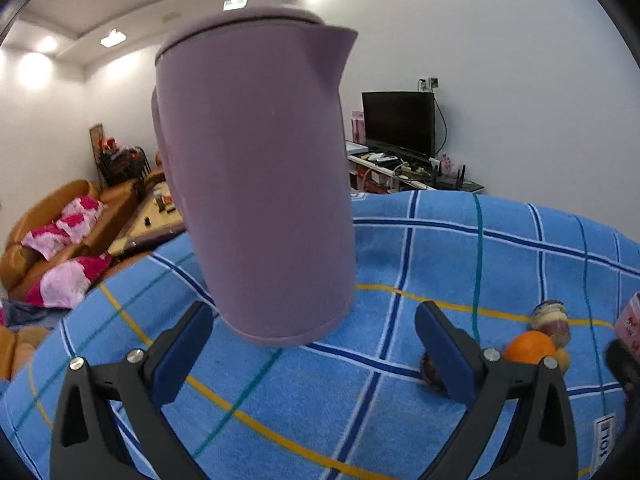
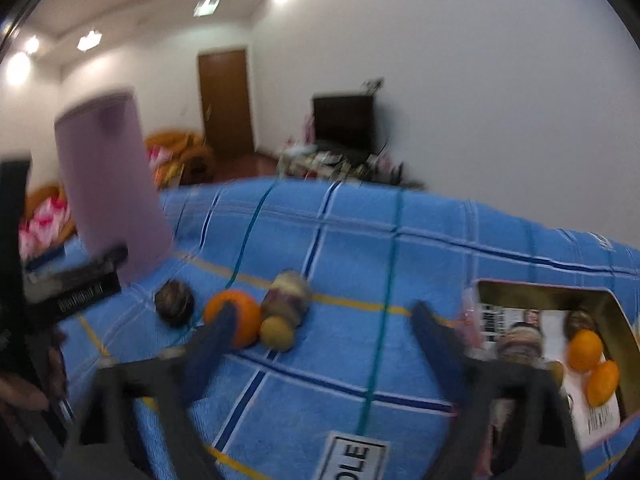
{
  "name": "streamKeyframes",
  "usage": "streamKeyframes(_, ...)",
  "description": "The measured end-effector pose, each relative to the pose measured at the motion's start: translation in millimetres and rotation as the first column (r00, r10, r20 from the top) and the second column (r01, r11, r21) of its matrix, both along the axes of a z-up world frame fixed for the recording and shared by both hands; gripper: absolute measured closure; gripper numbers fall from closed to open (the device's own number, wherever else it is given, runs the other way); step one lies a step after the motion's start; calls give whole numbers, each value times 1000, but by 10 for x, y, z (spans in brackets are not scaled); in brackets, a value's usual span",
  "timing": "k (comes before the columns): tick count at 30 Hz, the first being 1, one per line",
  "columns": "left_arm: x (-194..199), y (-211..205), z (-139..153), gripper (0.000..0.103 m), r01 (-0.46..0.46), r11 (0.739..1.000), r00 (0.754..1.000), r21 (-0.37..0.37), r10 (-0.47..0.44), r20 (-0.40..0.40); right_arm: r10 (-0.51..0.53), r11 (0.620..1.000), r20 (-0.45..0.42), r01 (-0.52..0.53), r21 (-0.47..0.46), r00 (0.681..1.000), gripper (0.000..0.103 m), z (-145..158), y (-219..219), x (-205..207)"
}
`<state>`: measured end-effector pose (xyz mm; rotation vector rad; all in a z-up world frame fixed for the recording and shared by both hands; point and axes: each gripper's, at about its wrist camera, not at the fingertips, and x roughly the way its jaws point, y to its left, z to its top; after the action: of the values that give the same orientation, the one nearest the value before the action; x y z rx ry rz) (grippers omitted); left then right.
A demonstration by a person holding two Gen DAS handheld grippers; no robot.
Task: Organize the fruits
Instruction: 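Grasp a small yellow fruit with the right tool while the left tool approaches a dark mangosteen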
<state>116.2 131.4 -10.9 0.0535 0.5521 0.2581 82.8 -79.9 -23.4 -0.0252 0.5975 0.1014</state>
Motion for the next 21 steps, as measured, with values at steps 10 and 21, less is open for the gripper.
streamKeyframes(10,27,41,-4,0,14,999,999,-40,-15,-28,90,996,-214,-91,4,973,40,-264,168,440)
streamKeyframes(21,26,91,18,0,35,992,998,-119,-41,-50,159,986,-302,-136,96,940,59,-411,114,555)
